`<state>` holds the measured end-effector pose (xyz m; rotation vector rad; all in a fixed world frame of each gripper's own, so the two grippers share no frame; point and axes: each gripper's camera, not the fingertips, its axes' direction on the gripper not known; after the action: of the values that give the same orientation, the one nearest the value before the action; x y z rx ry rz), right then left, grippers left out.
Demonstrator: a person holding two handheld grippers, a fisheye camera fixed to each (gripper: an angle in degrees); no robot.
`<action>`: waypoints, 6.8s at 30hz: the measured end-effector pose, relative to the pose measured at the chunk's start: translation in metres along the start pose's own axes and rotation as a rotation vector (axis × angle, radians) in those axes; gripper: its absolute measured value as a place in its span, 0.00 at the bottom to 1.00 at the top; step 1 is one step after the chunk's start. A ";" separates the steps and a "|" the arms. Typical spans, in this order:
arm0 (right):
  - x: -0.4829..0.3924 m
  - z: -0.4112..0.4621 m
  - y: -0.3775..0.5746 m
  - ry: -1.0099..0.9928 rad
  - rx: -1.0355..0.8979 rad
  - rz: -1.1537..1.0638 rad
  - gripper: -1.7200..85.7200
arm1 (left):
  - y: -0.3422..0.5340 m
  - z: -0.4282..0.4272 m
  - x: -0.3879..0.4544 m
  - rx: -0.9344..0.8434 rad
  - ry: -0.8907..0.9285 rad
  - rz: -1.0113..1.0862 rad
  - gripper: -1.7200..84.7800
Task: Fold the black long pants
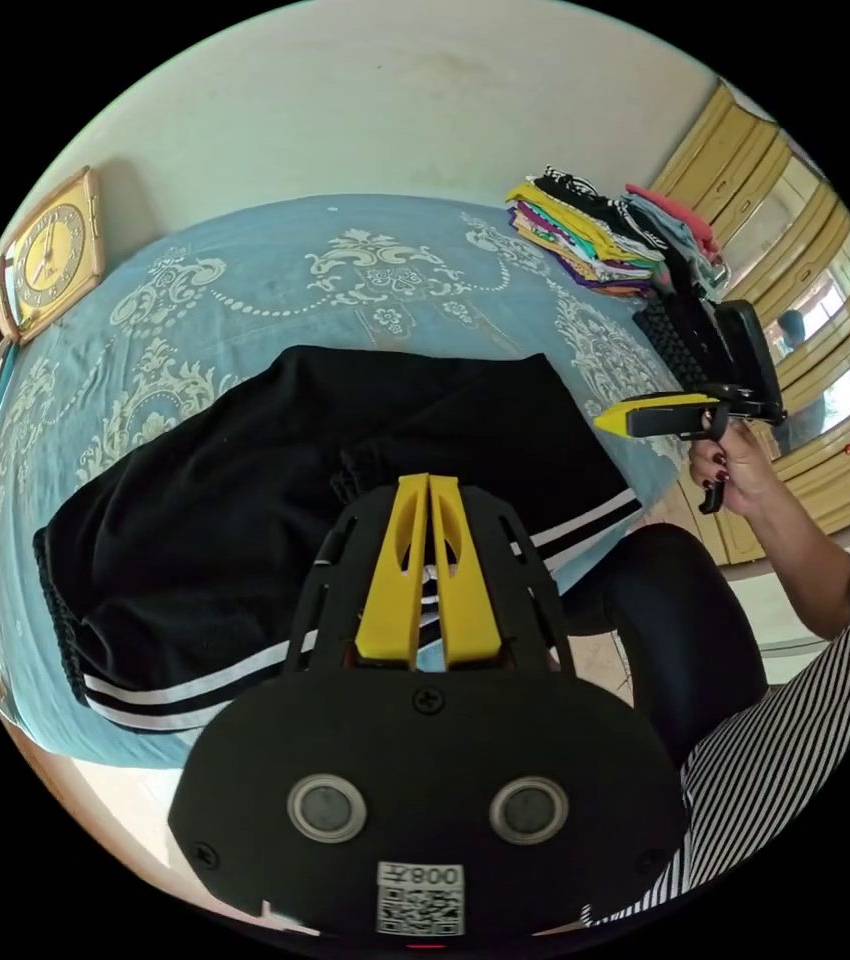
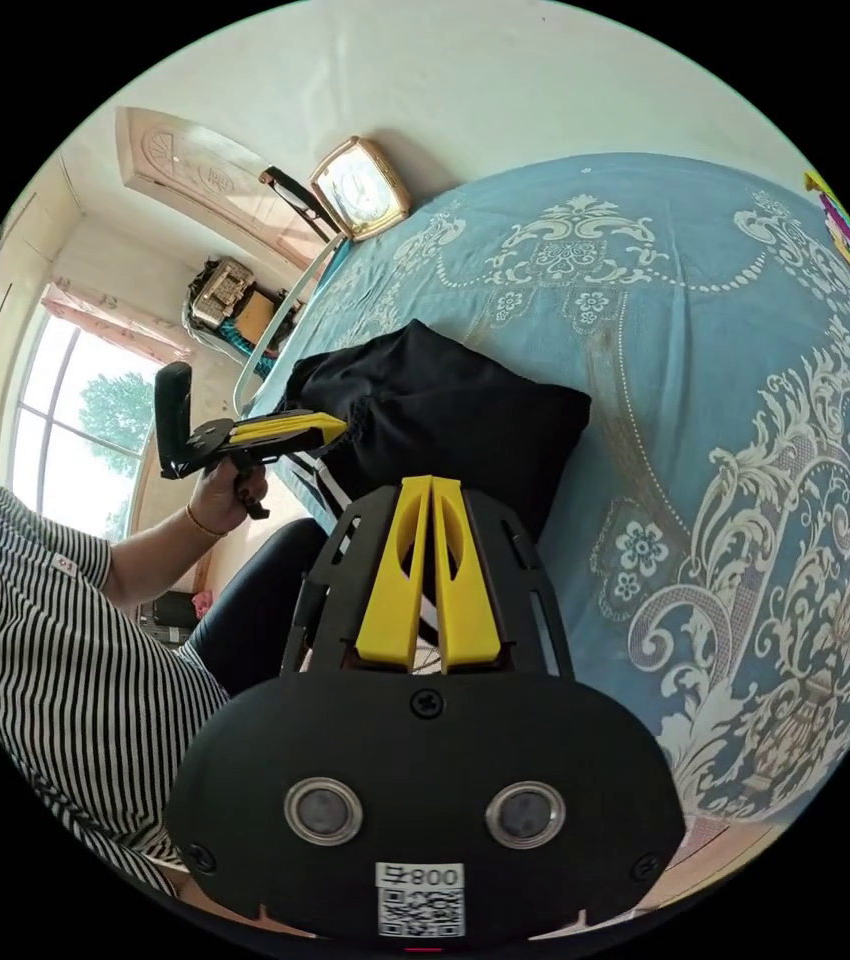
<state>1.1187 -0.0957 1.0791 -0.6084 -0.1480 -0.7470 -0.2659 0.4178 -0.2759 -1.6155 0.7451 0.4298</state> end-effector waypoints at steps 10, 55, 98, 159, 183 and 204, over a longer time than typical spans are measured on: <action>0.035 -0.006 0.049 0.048 -0.130 0.057 0.03 | 0.018 0.041 0.035 -0.075 -0.034 -0.037 0.03; 0.166 -0.023 -0.032 -0.332 0.024 0.398 0.12 | 0.075 0.092 0.294 -0.033 -0.036 0.455 0.08; -0.119 0.114 -0.198 -0.549 0.113 0.202 0.05 | 0.217 -0.272 -0.149 0.516 0.522 -0.296 0.07; -0.271 0.446 -0.324 -0.320 -0.339 -0.029 0.02 | 0.271 -0.344 -0.345 0.376 0.164 -0.754 0.02; -0.175 0.339 -0.146 -0.175 -0.361 -0.138 0.02 | 0.219 -0.282 -0.255 0.197 0.030 -0.564 0.02; 0.004 0.280 -0.076 -0.608 -0.263 0.353 0.12 | 0.216 -0.197 -0.261 0.053 0.750 -0.535 0.09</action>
<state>1.0940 0.0176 1.3449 -1.0720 -0.4930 -0.2211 -0.6275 0.2744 -0.2270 -1.8456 0.8085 -0.6108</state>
